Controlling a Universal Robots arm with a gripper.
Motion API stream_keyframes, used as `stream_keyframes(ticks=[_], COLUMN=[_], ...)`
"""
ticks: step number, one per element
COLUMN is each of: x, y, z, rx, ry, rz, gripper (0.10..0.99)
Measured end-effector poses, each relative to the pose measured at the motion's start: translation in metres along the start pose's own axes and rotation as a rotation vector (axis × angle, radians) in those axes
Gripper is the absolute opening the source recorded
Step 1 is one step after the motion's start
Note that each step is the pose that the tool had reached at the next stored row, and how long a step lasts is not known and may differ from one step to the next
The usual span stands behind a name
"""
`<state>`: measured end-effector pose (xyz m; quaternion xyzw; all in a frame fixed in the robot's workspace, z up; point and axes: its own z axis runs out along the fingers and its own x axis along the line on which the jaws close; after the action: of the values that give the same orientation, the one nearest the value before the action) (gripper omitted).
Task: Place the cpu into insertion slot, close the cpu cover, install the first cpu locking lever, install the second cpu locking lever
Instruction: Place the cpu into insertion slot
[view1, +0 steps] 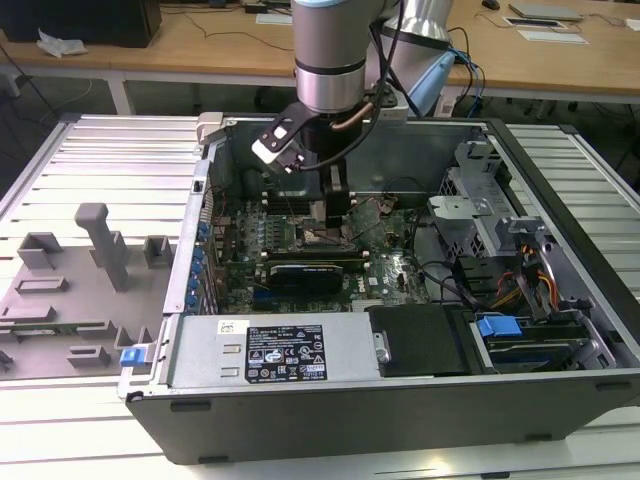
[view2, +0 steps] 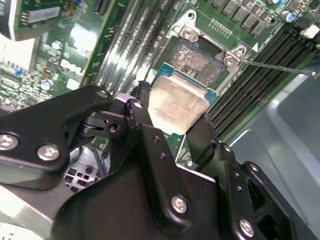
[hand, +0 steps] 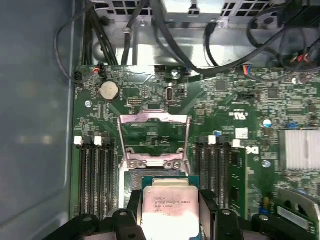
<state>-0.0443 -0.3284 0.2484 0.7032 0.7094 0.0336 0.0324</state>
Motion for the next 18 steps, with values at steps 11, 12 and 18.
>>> stream_keyframes(ticks=[11, 12, 18], x=[0.0018, 0.0021, 0.0045], y=[-0.0039, -0.0044, -0.0093], z=[0.01, 0.0121, 0.0216], rx=[-0.023, -0.025, -0.027], ry=[-0.0003, -0.0002, -0.0009], rz=[0.0, -0.001, -0.012], gripper=[0.541, 0.541, 0.541])
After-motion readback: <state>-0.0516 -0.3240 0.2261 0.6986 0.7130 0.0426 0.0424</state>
